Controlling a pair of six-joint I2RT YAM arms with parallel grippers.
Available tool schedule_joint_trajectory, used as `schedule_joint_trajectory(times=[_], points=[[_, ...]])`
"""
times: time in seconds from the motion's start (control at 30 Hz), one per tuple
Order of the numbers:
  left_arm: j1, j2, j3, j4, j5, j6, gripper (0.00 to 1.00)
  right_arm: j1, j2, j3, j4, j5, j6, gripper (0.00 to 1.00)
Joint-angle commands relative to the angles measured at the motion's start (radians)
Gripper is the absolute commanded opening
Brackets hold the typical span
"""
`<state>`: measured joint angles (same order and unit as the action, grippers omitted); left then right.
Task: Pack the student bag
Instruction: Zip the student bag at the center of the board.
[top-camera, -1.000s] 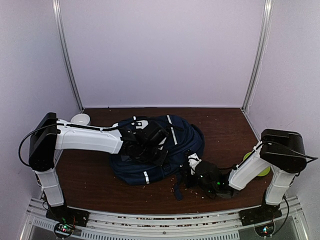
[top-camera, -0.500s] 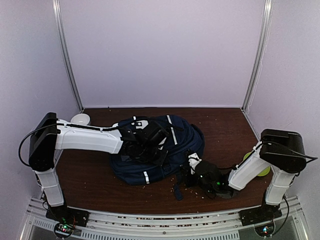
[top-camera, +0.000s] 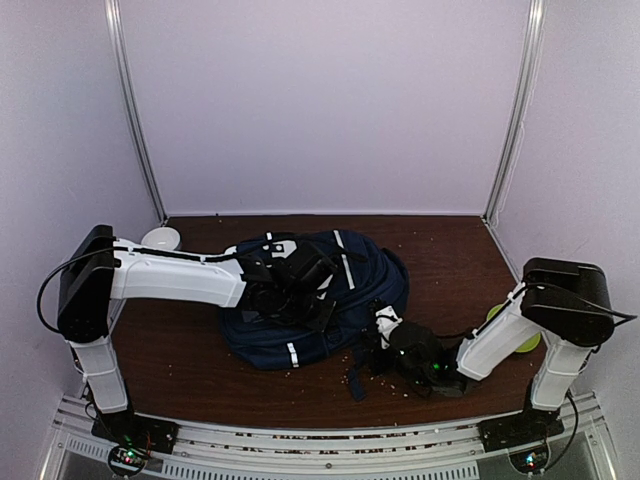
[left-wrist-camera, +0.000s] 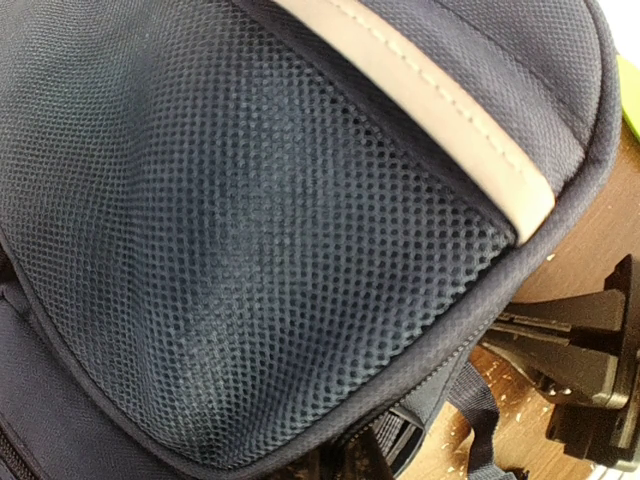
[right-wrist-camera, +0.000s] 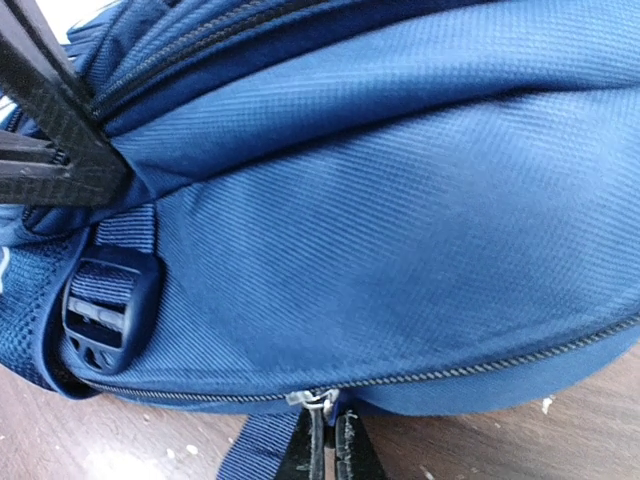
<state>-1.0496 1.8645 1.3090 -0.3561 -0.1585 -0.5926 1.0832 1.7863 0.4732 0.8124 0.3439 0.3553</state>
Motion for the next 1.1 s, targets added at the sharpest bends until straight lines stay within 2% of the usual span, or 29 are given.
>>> schedule_joint_trajectory(times=[0.0,0.13,0.5,0.8,1.07], points=[[0.028,0.002,-0.022,-0.064,-0.042,-0.004,0.0,0.0,-0.08,-0.008,-0.145,0.104,0.038,0.0],[0.028,-0.006,-0.031,-0.063,-0.037,-0.003,0.0,-0.008,-0.136,-0.003,-0.311,0.168,0.067,0.0],[0.027,-0.084,-0.128,-0.058,-0.035,-0.002,0.0,-0.057,-0.247,0.027,-0.555,0.244,0.143,0.0],[-0.013,-0.132,-0.126,-0.133,-0.034,0.064,0.0,-0.081,-0.341,-0.008,-0.65,0.253,0.169,0.0],[-0.033,-0.193,-0.19,-0.182,-0.056,0.067,0.0,-0.095,-0.431,-0.069,-0.675,0.24,0.212,0.0]])
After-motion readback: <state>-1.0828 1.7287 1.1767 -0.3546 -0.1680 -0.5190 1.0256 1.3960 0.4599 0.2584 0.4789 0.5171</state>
